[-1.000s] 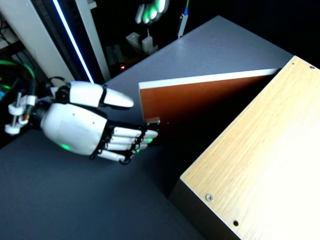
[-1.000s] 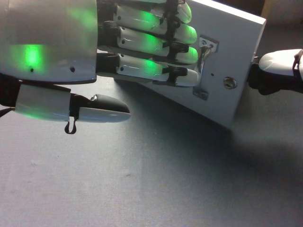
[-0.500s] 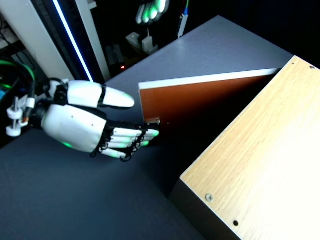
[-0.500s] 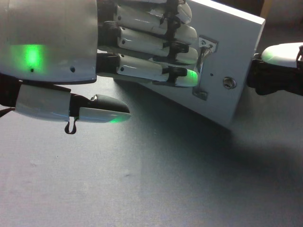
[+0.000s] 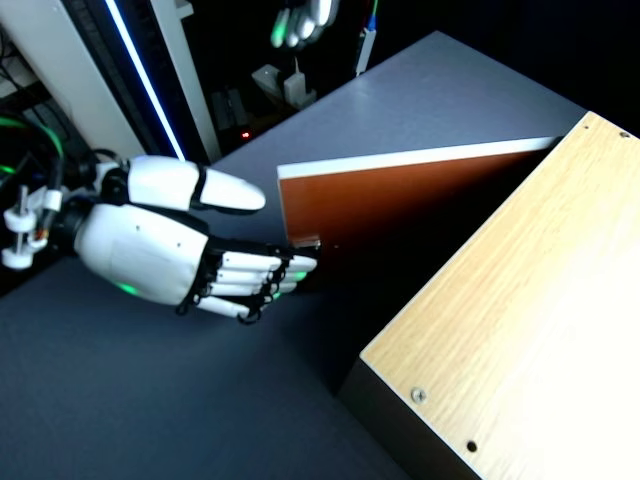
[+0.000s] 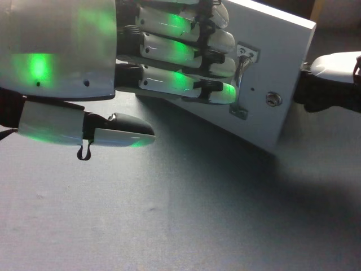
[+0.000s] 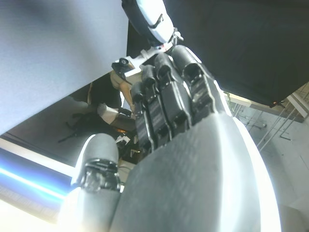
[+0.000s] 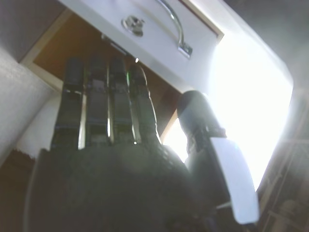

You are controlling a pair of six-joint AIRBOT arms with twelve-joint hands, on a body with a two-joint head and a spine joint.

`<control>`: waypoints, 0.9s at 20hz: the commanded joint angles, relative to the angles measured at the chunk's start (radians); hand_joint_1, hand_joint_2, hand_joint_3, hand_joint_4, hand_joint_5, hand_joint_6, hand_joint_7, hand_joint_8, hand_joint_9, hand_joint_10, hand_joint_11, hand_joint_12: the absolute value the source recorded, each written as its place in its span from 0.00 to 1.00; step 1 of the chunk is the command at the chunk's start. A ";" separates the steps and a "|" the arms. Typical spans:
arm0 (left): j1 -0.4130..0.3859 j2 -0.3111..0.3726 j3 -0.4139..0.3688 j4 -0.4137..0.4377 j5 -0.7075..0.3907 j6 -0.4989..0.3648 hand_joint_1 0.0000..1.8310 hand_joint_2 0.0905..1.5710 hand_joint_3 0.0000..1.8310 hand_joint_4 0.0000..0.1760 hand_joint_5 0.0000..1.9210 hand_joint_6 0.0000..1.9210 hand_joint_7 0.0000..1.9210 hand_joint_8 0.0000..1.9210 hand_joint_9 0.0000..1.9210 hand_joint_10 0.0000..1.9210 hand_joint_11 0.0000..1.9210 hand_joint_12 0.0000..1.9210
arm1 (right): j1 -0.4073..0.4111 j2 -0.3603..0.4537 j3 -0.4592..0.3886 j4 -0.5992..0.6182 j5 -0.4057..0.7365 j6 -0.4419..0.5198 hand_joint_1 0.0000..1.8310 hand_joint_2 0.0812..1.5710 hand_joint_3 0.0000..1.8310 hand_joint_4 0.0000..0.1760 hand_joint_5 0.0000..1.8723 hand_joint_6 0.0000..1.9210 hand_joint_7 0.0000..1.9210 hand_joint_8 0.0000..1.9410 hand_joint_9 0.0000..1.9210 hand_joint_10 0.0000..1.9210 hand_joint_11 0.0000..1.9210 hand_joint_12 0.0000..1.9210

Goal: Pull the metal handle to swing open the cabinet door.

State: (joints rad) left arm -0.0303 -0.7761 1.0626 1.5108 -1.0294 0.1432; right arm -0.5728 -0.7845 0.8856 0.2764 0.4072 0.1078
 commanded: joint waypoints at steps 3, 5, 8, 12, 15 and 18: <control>-0.010 0.007 0.001 -0.094 -0.022 0.009 0.00 1.00 0.04 0.00 0.21 0.00 0.22 0.00 0.20 0.00 0.02 0.40 | 0.020 0.009 -0.014 0.001 0.113 0.009 0.00 1.00 0.04 0.00 0.19 0.00 0.20 0.00 0.19 0.00 0.00 0.45; -0.010 0.007 0.001 -0.094 -0.022 0.009 0.00 1.00 0.04 0.00 0.21 0.00 0.22 0.00 0.20 0.00 0.03 0.40 | 0.026 0.006 -0.021 0.003 0.112 0.009 0.00 1.00 0.03 0.00 0.19 0.00 0.20 0.00 0.19 0.00 0.00 0.45; -0.010 0.007 0.001 -0.094 -0.022 0.009 0.00 1.00 0.04 0.00 0.21 0.00 0.22 0.00 0.20 0.00 0.02 0.39 | 0.029 0.001 -0.027 0.009 0.113 0.009 0.00 1.00 0.03 0.00 0.19 0.00 0.20 0.00 0.19 0.00 0.00 0.45; -0.010 0.007 0.001 -0.094 -0.022 0.009 0.00 1.00 0.03 0.00 0.21 0.00 0.22 0.00 0.20 0.00 0.02 0.40 | 0.034 -0.007 -0.037 0.013 0.113 0.020 0.00 1.00 0.03 0.00 0.20 0.00 0.20 0.00 0.19 0.00 0.00 0.45; -0.010 0.007 0.001 -0.094 -0.022 0.009 0.00 1.00 0.03 0.00 0.21 0.00 0.22 0.00 0.20 0.00 0.02 0.40 | 0.031 -0.015 -0.043 0.013 0.113 0.037 0.00 1.00 0.03 0.00 0.19 0.00 0.20 0.00 0.19 0.00 0.00 0.46; -0.010 0.007 0.001 -0.094 -0.022 0.009 0.00 1.00 0.03 0.00 0.21 0.00 0.22 0.00 0.21 0.00 0.03 0.40 | 0.022 -0.016 -0.053 0.013 0.113 0.040 0.00 1.00 0.03 0.00 0.20 0.00 0.20 0.00 0.19 0.00 0.00 0.47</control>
State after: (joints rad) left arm -0.0303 -0.7761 1.0626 1.5108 -1.0286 0.1432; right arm -0.5537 -0.8043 0.8345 0.2893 0.4088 0.1345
